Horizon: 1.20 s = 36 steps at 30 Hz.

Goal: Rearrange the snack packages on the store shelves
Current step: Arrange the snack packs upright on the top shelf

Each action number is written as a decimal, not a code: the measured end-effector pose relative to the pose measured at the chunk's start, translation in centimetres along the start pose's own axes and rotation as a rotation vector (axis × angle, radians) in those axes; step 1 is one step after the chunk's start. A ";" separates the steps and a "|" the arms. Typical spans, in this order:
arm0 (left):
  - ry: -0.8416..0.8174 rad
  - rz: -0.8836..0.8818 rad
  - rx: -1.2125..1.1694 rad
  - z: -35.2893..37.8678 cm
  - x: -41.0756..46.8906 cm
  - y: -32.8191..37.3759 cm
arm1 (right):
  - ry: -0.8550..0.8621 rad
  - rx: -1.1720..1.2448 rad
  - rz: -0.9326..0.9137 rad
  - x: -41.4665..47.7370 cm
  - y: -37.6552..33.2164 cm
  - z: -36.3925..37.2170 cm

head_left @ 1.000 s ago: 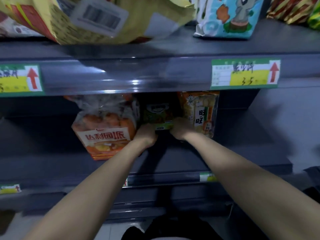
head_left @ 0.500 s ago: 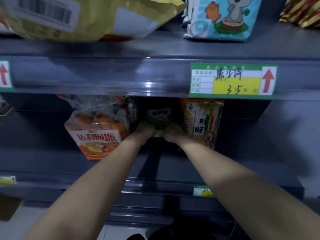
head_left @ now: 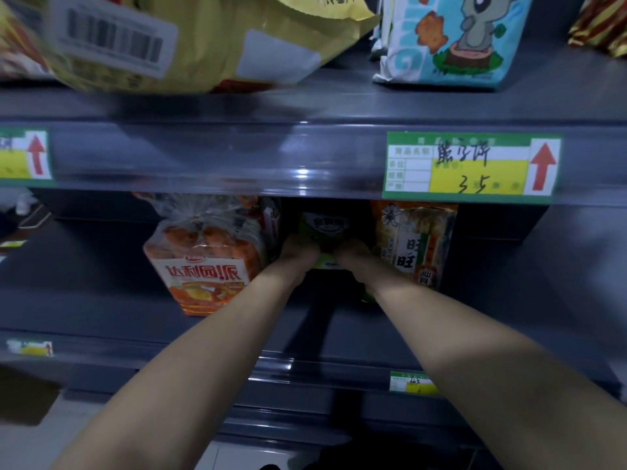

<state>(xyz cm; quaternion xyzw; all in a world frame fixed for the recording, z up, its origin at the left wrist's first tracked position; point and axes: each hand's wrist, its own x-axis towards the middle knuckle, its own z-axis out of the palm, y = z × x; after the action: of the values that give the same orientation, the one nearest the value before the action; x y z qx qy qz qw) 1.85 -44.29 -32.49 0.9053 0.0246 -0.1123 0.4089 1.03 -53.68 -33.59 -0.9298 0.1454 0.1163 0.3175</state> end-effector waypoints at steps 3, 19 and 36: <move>0.035 0.092 -0.017 -0.7 -0.3 0.5 | 0.004 0.236 0.026 -1.0 0.1 0.0; 0.000 0.269 0.310 -4.2 -3.4 0.7 | -0.136 0.625 0.267 -3.9 -0.8 1.8; -0.097 0.445 0.293 -7.7 -7.1 -4.7 | -0.046 1.259 0.639 -12.2 -2.5 5.1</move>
<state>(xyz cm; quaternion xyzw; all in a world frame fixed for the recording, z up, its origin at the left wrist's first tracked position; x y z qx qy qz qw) -4.31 -35.10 -29.39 0.9315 -0.2113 -0.0652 0.2887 -10.12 -46.22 -32.40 -0.4784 0.4443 0.1170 0.7483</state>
